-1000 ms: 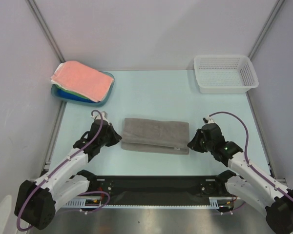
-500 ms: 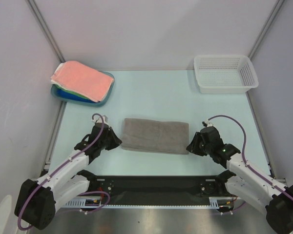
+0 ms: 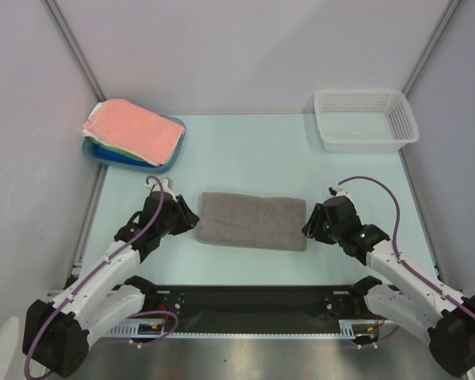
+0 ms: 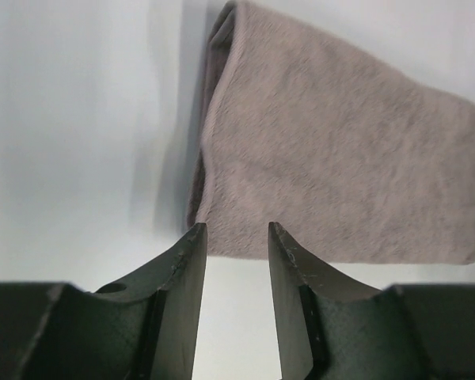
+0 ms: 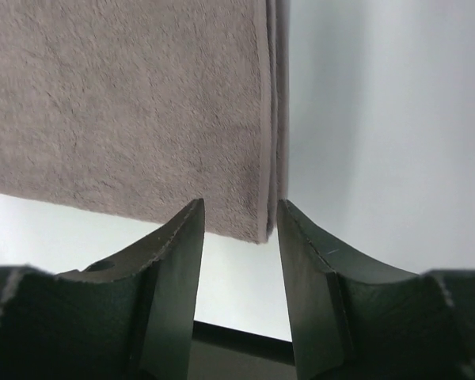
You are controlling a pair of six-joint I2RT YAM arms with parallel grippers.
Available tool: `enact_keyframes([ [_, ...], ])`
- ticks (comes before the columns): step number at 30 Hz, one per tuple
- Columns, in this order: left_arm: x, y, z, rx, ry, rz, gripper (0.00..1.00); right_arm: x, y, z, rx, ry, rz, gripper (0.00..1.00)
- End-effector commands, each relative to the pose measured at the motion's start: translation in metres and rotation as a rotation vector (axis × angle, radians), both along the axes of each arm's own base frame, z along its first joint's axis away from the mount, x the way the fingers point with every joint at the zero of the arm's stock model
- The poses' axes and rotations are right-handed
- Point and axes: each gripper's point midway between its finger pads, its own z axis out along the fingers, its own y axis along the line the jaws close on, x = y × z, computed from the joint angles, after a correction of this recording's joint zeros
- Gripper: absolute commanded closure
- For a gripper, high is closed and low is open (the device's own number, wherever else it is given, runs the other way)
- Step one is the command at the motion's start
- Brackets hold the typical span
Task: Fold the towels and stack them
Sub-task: Fold the towel, then neatly place the folded towel into the bin
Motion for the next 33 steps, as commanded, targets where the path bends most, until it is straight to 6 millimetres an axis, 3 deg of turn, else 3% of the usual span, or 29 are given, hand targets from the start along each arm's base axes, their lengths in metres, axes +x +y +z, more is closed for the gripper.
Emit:
enact_keyframes([
  [1, 0.022, -0.007, 0.027, 0.014, -0.070, -0.033, 0.58, 0.028, 0.001, 0.020, -0.034, -0.079, -0.029, 0.53],
  [5, 0.038, -0.024, 0.024, 0.016, -0.066, -0.073, 0.59, 0.047, 0.004, 0.009, -0.067, -0.063, -0.033, 0.48],
  [8, 0.041, -0.032, 0.003, 0.031, -0.024, -0.089, 0.59, 0.059, 0.003, -0.005, -0.075, -0.043, -0.043, 0.42],
  [13, 0.031, -0.024, -0.041, 0.076, 0.072, -0.059, 0.60, 0.062, -0.001, -0.031, -0.090, 0.015, -0.040, 0.31],
  [20, 0.025, -0.023, -0.060, 0.071, 0.095, -0.038, 0.60, 0.060, 0.013, -0.048, -0.089, 0.043, -0.002, 0.29],
  [28, 0.022, -0.024, -0.064, 0.054, 0.094, -0.040, 0.61, 0.048, 0.009, -0.082, -0.149, 0.124, -0.031, 0.53],
  [33, 0.021, -0.028, -0.059, 0.030, 0.085, -0.054, 0.61, 0.054, 0.014, -0.083, -0.199, 0.133, -0.026, 0.81],
])
